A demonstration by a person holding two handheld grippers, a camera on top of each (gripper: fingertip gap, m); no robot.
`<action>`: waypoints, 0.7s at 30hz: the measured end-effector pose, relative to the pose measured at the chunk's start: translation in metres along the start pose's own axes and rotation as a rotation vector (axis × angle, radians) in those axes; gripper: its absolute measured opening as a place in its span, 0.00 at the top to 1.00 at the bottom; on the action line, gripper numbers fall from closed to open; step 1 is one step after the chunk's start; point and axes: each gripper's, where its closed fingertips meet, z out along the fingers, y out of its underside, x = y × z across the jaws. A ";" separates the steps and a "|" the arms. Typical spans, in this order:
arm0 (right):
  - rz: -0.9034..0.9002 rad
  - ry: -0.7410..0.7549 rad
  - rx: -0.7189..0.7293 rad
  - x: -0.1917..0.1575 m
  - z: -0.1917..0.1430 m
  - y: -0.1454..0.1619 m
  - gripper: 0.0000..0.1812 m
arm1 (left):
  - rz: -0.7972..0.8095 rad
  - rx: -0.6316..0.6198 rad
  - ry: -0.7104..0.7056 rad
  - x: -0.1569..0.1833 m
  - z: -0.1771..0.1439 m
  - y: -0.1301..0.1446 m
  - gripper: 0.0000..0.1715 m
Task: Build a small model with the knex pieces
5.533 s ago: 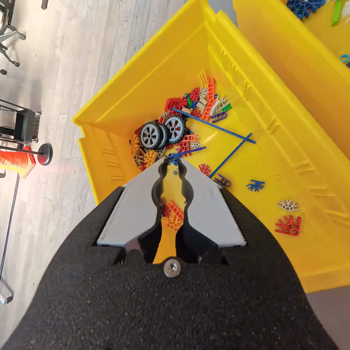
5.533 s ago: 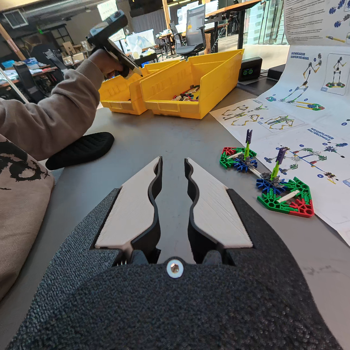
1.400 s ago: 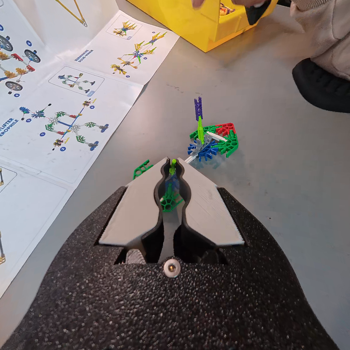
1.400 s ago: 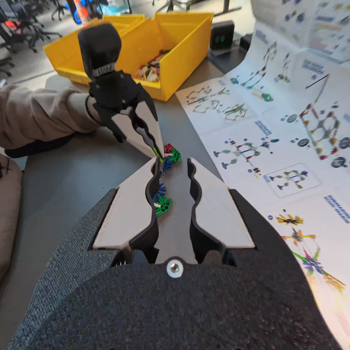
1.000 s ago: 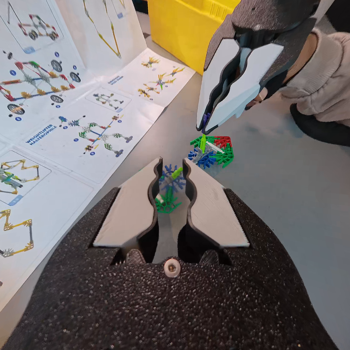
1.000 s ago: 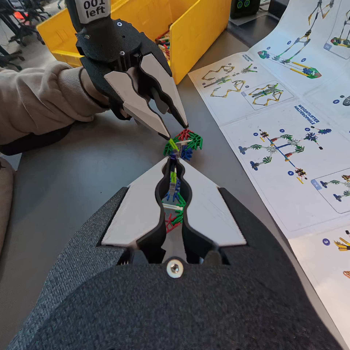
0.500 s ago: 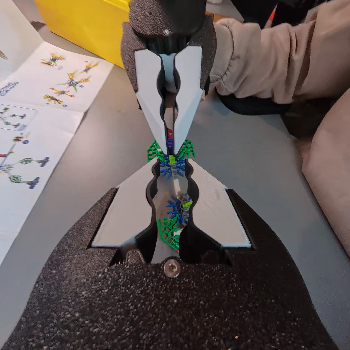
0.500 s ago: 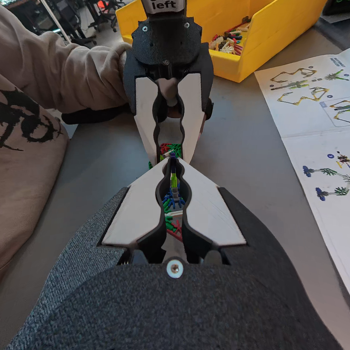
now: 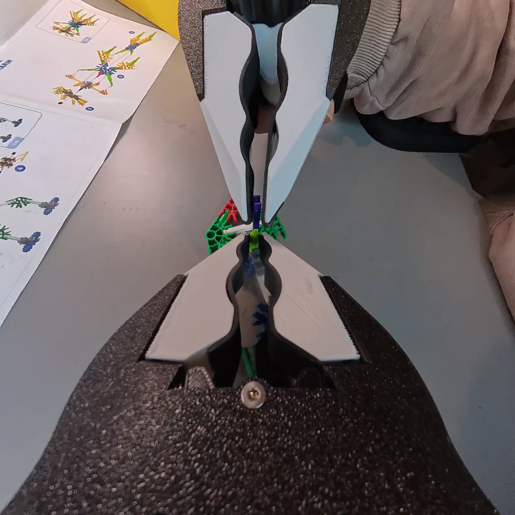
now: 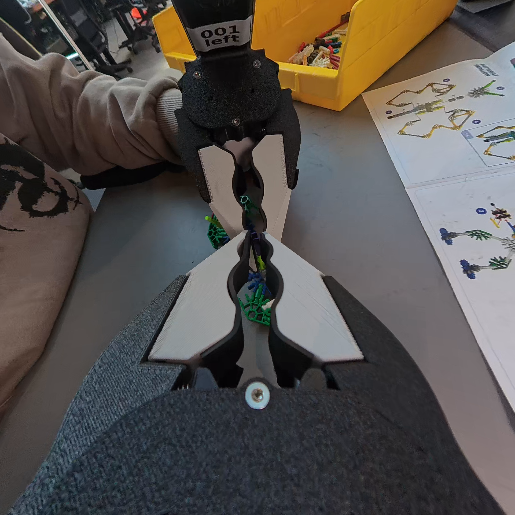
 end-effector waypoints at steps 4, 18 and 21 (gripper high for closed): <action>-0.028 0.026 0.016 0.003 -0.001 -0.003 0.99 | -0.018 0.009 -0.004 -0.001 -0.002 -0.003 0.98; -0.817 0.415 -0.086 0.008 0.009 -0.010 0.99 | -0.468 0.092 0.167 -0.008 -0.010 -0.004 0.97; -0.980 0.470 -0.112 0.006 0.009 -0.010 0.99 | -0.504 0.096 0.202 -0.006 -0.011 -0.004 0.97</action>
